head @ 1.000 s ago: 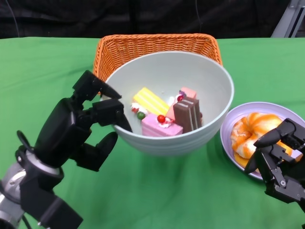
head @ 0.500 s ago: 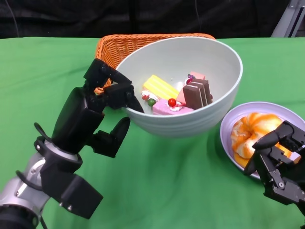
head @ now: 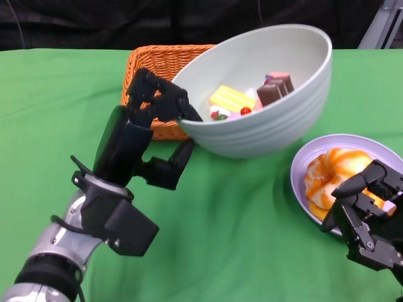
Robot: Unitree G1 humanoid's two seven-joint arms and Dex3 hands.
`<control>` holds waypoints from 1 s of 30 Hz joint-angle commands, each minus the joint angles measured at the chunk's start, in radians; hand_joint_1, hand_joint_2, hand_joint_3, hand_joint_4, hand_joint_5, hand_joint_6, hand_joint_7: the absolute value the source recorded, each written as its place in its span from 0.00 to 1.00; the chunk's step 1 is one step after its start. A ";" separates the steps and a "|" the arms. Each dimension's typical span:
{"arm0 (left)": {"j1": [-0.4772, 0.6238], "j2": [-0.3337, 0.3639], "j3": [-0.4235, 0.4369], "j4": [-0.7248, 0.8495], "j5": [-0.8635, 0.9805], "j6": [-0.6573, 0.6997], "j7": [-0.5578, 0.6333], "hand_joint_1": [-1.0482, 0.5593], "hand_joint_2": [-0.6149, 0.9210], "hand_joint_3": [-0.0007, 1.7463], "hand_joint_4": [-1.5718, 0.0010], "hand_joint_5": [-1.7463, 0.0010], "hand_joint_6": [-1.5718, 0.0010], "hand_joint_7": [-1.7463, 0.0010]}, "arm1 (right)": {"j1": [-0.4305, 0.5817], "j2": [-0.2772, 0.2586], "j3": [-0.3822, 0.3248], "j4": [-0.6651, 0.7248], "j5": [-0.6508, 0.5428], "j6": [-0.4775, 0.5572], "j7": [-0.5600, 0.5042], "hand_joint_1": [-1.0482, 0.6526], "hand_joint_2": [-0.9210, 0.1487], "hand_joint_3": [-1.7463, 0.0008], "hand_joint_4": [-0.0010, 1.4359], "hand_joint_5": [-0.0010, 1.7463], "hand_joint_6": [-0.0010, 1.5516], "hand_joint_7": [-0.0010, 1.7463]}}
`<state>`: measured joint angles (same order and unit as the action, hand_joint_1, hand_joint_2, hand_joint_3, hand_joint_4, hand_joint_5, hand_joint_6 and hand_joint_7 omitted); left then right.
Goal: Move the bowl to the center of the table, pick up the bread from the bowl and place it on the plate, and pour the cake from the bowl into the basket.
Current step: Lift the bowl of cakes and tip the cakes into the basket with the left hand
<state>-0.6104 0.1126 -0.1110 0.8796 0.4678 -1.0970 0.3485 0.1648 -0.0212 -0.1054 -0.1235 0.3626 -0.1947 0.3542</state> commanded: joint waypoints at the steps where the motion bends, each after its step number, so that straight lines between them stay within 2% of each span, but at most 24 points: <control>1: -0.042 -0.030 0.011 0.020 -0.066 0.013 -0.008 0.51 0.68 0.78 0.41 0.00 0.51 0.13 | 0.000 -0.001 -0.006 0.002 0.002 0.001 -0.011 0.55 0.35 0.43 0.52 0.92 0.40 0.74; 8: -0.074 -0.068 0.013 0.028 -0.109 0.064 -0.032 0.51 0.73 0.73 0.40 0.00 0.54 0.13 | 0.002 -0.003 -0.002 0.005 0.002 0.002 -0.019 0.56 0.37 0.41 0.51 0.93 0.40 0.74; 23: -0.224 -0.096 0.010 0.156 -0.093 0.146 0.031 0.52 0.72 0.74 0.40 0.00 0.54 0.14 | -0.005 -0.004 -0.005 0.039 0.000 -0.023 -0.002 0.55 0.35 0.43 0.50 0.93 0.40 0.73; 26: -0.257 -0.121 0.035 0.191 -0.168 0.170 -0.046 0.53 0.73 0.73 0.40 0.00 0.54 0.14 | -0.004 -0.005 -0.005 0.037 0.005 -0.016 -0.002 0.55 0.35 0.43 0.50 0.94 0.40 0.74; 30: -0.289 -0.136 0.044 0.221 -0.195 0.206 -0.068 0.53 0.72 0.72 0.41 0.00 0.53 0.14 | -0.003 -0.004 -0.003 0.038 0.006 -0.011 -0.002 0.56 0.36 0.43 0.50 0.94 0.40 0.74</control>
<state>-0.8623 -0.0201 -0.0791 1.0941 0.2979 -0.8952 0.2837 0.1649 -0.0187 -0.0984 -0.0880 0.3639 -0.2008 0.3543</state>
